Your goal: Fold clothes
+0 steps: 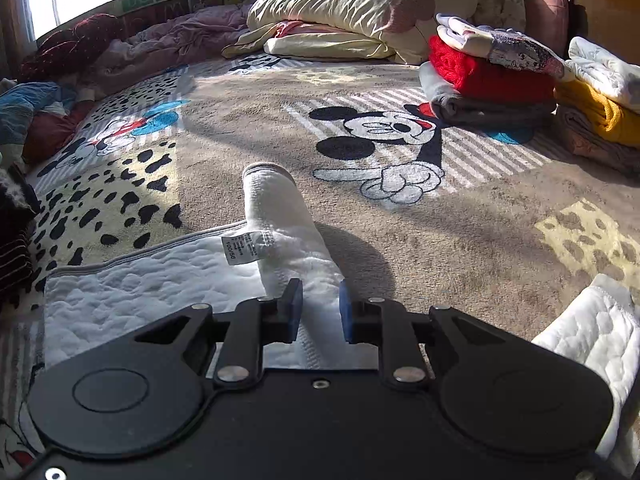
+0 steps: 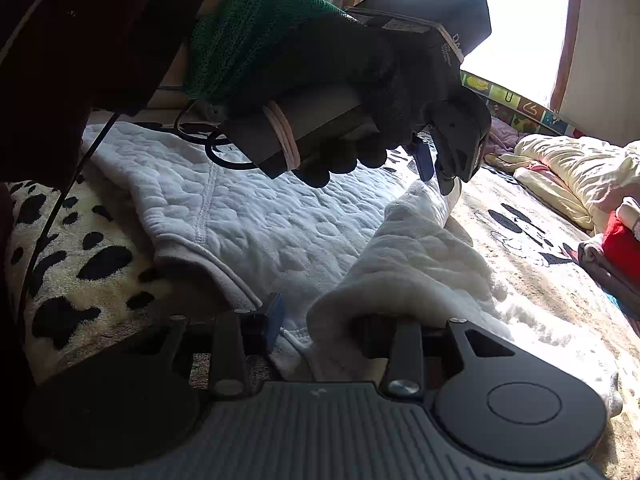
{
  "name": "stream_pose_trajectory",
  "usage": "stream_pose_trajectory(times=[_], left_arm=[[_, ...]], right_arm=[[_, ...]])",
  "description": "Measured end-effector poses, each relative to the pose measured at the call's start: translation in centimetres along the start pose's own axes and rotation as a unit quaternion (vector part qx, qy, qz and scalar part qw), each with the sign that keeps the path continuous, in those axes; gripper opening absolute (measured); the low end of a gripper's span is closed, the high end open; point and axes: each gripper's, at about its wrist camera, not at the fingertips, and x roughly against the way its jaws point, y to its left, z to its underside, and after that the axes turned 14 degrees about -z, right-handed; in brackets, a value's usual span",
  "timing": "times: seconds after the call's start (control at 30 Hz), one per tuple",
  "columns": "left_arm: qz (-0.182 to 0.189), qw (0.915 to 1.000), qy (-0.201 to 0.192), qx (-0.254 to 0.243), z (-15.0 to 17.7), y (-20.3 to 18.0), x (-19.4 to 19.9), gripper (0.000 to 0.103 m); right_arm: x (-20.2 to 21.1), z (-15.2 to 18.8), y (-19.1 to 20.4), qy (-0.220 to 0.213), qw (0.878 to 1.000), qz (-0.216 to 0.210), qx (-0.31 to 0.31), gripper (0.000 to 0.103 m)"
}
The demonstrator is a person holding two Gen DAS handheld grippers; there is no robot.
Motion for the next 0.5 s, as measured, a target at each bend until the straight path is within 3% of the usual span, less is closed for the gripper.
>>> stream_pose_trajectory(times=[0.03, 0.1, 0.2, 0.3, 0.5], left_arm=[[-0.005, 0.9999, 0.007, -0.014, 1.0, -0.1, -1.1, 0.019], [0.000, 0.9996, -0.025, -0.012, 2.3, 0.5, -1.7, 0.027], [0.023, 0.9989, -0.006, 0.040, 2.0, 1.9, -2.0, 0.027], [0.021, 0.9992, -0.007, 0.034, 1.8, 1.7, -1.7, 0.027], [0.017, 0.9971, -0.021, 0.071, 1.6, 2.4, 2.2, 0.028]], right_arm=[[0.0, 0.0, 0.0, 0.000, 1.000, 0.002, 0.001, 0.040], [0.5, -0.1, 0.1, 0.000, 1.000, 0.002, 0.001, 0.040], [1.8, 0.1, 0.3, -0.008, 1.000, -0.003, -0.001, 0.044], [2.8, 0.7, 0.6, -0.021, 1.000, -0.007, -0.003, 0.045], [2.1, 1.0, 1.2, -0.009, 1.000, -0.016, 0.014, 0.051]])
